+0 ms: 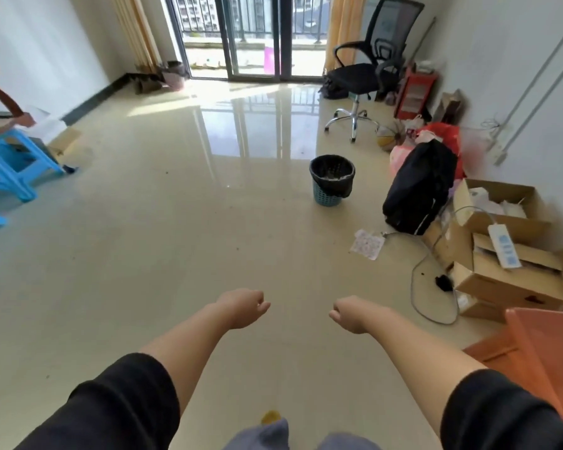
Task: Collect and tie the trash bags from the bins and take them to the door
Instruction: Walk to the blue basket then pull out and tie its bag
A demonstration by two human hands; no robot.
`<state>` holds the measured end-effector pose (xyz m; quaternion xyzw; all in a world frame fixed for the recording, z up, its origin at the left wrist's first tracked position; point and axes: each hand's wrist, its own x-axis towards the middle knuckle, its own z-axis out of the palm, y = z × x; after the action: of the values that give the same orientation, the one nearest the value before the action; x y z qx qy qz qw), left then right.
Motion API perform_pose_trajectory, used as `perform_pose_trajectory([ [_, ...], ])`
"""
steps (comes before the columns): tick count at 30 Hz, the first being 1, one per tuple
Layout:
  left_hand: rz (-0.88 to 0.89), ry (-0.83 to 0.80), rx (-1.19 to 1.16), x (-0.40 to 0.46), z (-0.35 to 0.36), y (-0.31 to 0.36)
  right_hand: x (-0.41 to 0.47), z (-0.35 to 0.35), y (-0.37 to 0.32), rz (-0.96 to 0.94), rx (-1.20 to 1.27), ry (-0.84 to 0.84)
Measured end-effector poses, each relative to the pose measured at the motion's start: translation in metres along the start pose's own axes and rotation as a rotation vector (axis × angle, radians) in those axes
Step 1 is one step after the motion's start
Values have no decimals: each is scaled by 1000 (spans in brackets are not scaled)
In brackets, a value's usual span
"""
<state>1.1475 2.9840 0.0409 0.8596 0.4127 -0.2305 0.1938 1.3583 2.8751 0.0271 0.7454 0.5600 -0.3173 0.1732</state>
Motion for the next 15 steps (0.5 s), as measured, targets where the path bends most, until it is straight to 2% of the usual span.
perform_pose_trajectory([
  [7,22,-79,5,123,-76,-41,113,-90,-2,10,25,-41],
  [15,6,-99,-23,300,-177,-59,259,-216,58,54,11,-65],
])
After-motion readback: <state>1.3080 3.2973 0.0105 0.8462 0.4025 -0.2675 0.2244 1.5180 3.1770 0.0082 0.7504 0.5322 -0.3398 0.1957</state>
